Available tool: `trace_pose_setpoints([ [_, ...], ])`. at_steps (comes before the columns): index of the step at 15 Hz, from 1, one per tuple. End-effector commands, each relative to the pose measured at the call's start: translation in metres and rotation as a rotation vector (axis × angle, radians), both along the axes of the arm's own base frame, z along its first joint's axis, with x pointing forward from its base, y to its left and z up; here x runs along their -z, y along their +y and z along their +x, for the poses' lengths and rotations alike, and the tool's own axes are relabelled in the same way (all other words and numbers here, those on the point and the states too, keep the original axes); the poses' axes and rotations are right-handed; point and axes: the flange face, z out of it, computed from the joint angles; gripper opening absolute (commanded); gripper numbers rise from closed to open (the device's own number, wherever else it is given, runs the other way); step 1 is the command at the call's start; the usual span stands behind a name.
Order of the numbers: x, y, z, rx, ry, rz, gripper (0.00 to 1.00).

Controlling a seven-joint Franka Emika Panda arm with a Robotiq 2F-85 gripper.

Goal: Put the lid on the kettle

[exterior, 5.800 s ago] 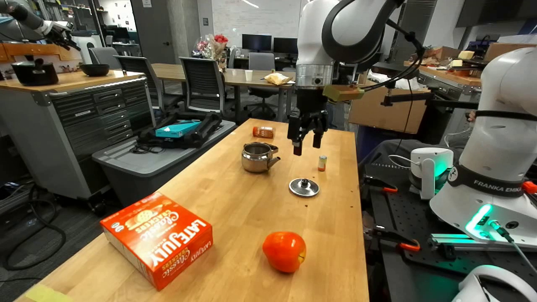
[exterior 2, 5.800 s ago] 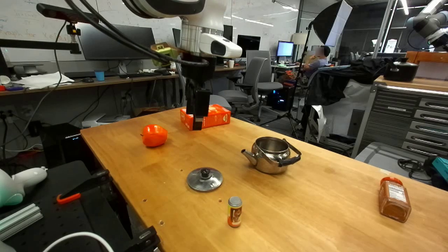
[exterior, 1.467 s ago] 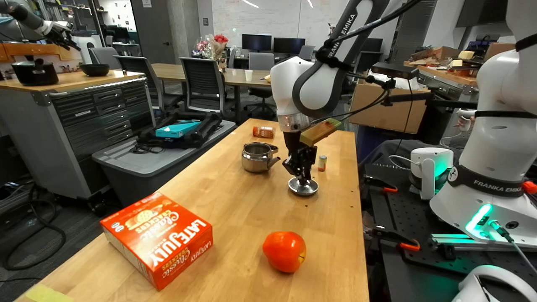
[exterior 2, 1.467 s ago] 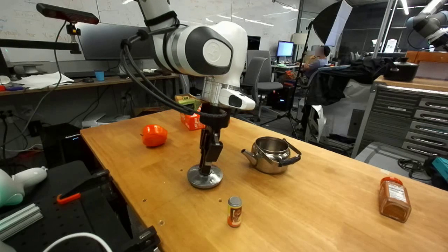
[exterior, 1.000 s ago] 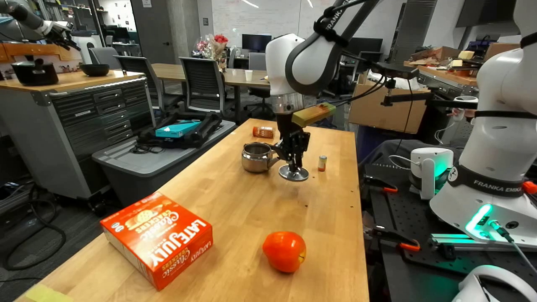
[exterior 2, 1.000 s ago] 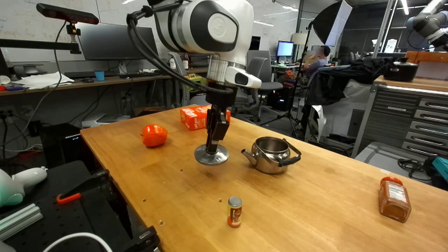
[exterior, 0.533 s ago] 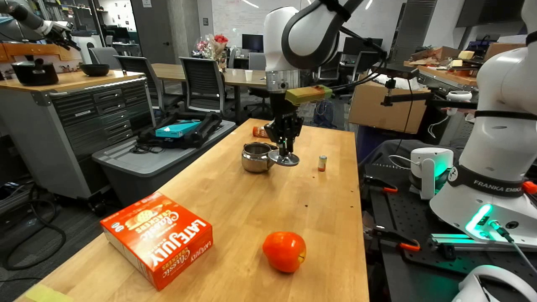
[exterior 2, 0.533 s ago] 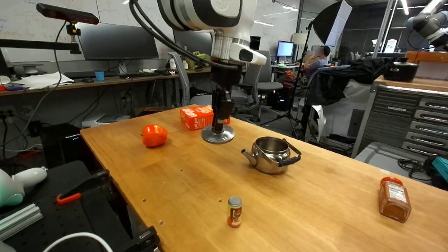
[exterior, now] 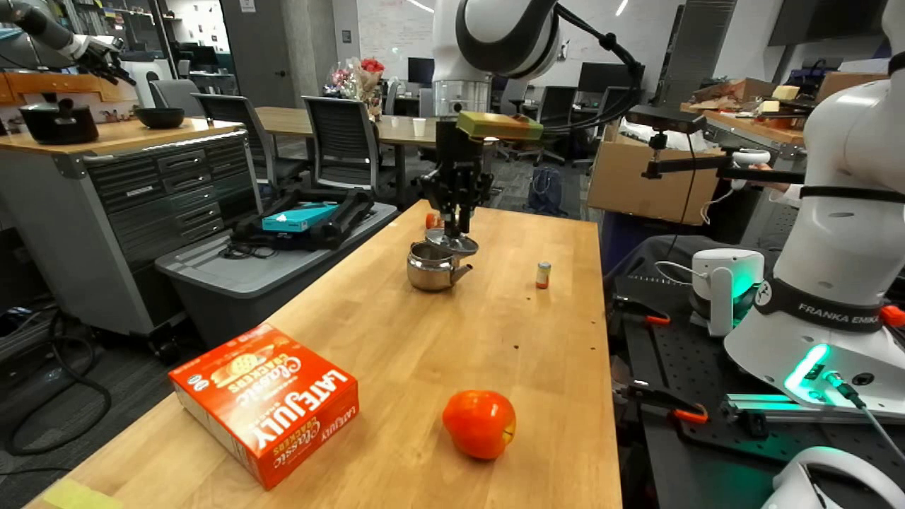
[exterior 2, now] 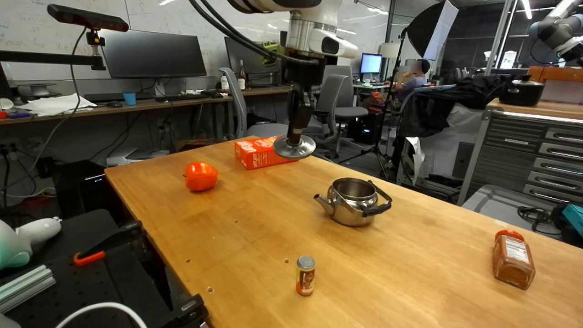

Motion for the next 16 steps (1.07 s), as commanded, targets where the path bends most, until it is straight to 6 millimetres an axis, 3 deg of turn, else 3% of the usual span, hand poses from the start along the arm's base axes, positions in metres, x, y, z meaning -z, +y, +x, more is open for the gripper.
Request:
trace_pose_setpoints([
  [1, -0.025, 0.0, 0.019, 0.032, -0.028, 0.055, 0.07],
  [8, -0.028, -0.01, 0.037, 0.084, -0.043, 0.071, 0.07],
  [16, -0.029, -0.042, 0.057, 0.171, -0.04, 0.103, 0.07],
])
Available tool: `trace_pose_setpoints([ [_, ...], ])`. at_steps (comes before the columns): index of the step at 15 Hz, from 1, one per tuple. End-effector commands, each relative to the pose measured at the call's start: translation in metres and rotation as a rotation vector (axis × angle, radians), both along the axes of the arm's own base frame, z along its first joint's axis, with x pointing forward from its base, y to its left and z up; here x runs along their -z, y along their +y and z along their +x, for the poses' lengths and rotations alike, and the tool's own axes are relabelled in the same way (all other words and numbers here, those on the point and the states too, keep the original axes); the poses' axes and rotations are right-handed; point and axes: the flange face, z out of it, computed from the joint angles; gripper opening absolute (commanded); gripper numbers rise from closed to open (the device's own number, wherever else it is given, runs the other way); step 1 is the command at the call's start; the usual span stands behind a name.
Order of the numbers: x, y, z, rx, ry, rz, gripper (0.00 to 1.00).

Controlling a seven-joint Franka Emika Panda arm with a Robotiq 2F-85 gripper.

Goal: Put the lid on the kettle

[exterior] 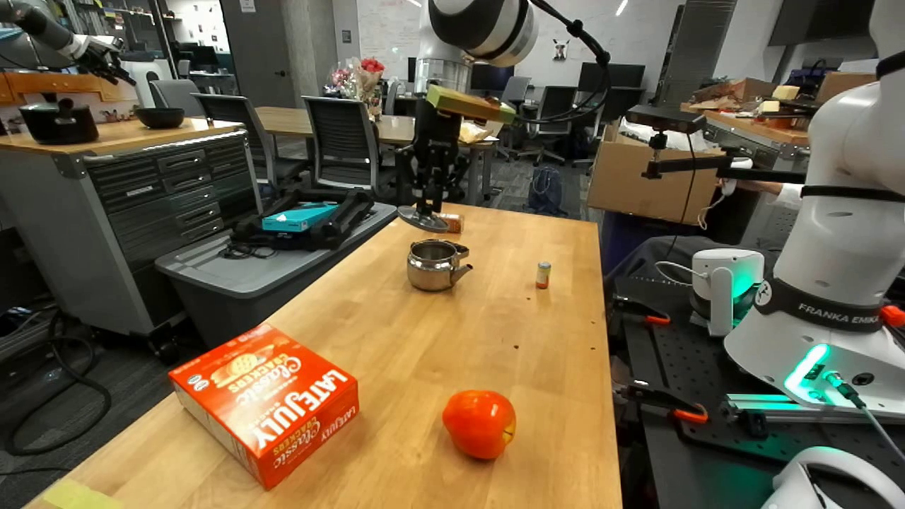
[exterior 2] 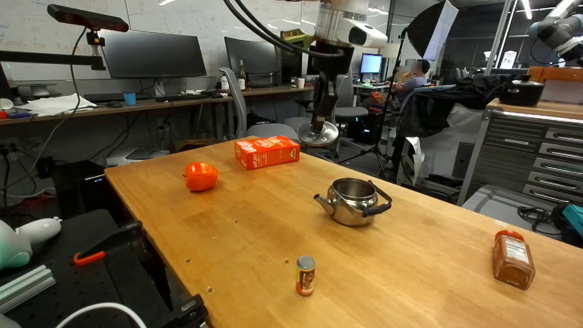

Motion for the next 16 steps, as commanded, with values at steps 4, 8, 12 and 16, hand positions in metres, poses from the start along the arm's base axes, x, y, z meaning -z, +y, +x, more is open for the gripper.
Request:
trace_pose_setpoints([
  [4, -0.003, -0.028, 0.018, 0.074, 0.045, 0.008, 0.07],
  [8, 0.005, -0.039, 0.023, 0.113, 0.07, -0.004, 0.07],
  [12, 0.013, -0.047, 0.029, 0.154, 0.076, -0.038, 0.07],
  [16, 0.022, -0.055, 0.032, 0.187, 0.102, -0.072, 0.07],
])
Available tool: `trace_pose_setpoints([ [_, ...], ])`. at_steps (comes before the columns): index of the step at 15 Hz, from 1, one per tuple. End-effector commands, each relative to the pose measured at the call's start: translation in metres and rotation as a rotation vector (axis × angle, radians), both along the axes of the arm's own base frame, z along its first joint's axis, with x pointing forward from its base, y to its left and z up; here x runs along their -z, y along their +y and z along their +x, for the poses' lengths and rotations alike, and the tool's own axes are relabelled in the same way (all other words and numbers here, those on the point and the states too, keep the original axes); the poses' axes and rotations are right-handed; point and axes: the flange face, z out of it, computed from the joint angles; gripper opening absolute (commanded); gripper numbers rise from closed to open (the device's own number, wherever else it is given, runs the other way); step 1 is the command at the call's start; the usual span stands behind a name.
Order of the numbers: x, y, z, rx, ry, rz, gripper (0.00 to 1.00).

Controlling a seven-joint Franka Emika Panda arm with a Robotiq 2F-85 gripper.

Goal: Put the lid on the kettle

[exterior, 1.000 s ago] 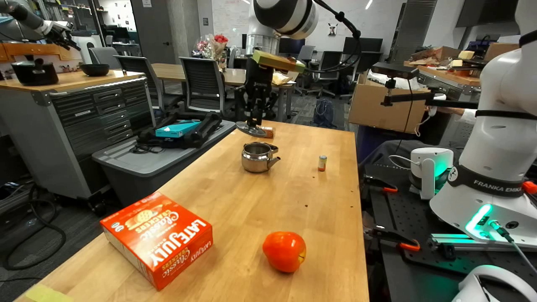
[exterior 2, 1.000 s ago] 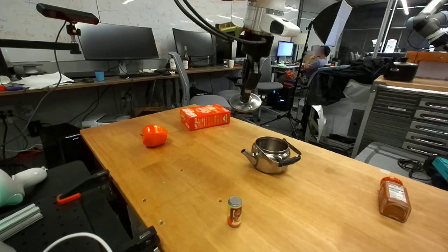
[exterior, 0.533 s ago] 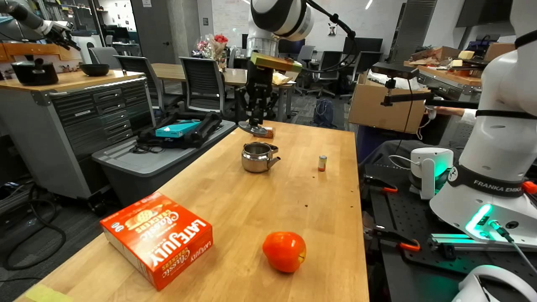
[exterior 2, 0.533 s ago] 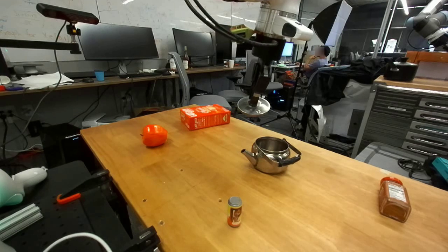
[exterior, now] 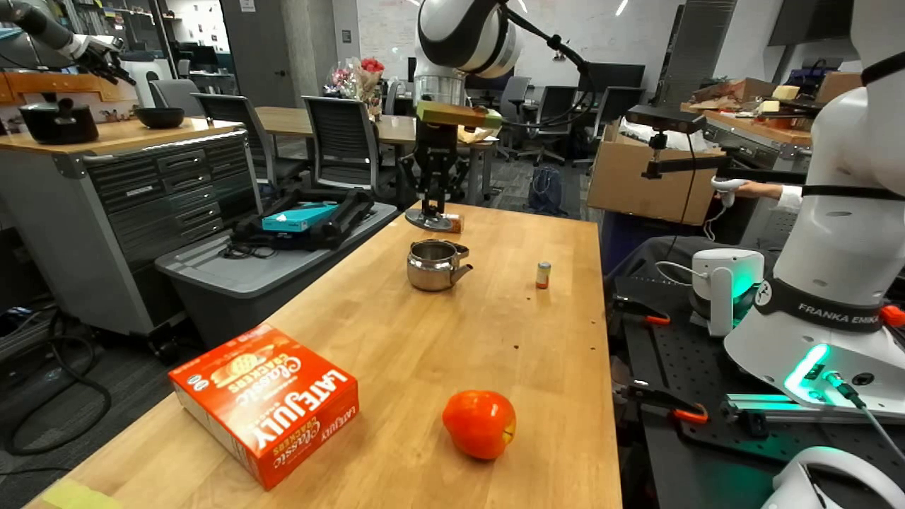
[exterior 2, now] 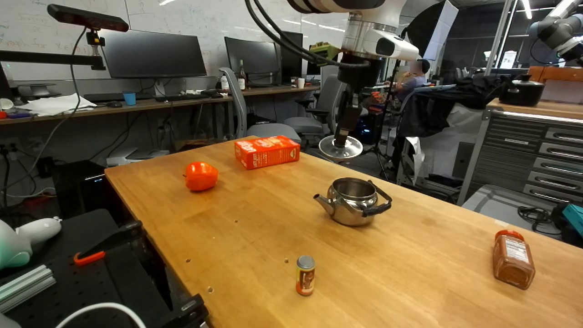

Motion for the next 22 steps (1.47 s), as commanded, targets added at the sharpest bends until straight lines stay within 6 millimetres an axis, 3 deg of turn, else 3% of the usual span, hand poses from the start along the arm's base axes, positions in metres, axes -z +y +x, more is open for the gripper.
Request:
trace_pose_setpoints([
  [1, 0.001, -0.009, 0.011, 0.04, 0.028, -0.035, 0.07],
  [13, 0.036, -0.029, 0.021, 0.09, 0.078, -0.035, 0.07],
  [22, 0.046, -0.041, 0.028, 0.093, 0.104, -0.028, 0.07],
])
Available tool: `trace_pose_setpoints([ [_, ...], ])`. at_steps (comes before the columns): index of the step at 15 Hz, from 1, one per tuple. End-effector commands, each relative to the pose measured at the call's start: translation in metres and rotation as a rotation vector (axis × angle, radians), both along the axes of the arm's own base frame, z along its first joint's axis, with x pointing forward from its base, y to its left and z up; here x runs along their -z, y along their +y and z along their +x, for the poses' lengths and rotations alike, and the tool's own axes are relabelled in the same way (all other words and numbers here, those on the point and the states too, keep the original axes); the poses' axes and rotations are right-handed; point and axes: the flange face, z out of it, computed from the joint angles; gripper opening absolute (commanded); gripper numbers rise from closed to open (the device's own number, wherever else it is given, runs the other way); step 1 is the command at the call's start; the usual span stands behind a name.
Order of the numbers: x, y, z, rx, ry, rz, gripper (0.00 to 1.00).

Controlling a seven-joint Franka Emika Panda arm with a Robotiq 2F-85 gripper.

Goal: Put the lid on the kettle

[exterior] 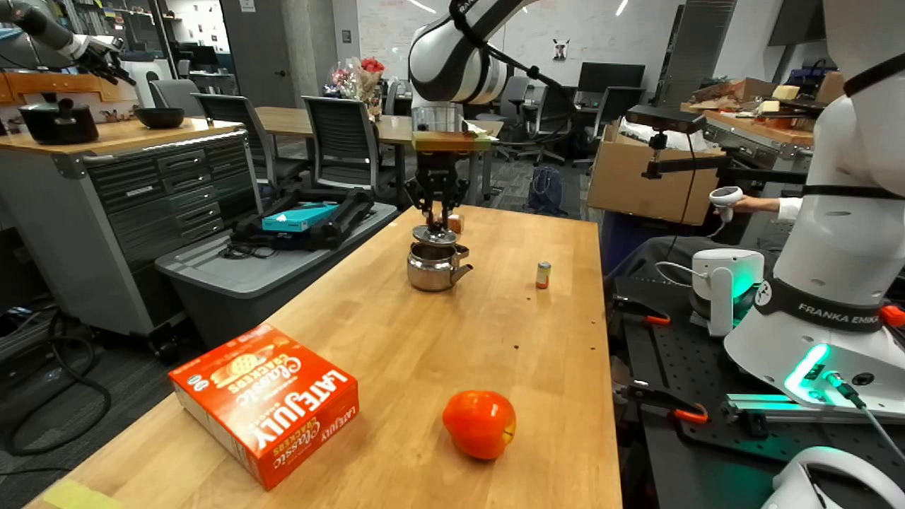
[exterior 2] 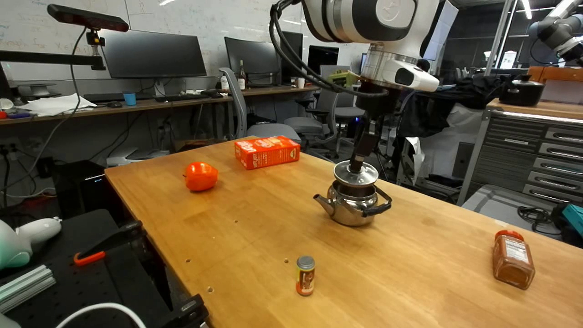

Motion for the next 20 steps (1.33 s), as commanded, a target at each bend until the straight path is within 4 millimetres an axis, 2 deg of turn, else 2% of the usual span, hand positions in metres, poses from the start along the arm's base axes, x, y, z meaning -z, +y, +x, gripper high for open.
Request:
trace_pose_setpoints([
  [1, -0.002, -0.003, 0.011, -0.003, 0.016, 0.007, 0.07],
  [20, 0.018, 0.0, 0.016, -0.052, 0.029, 0.004, 0.07],
])
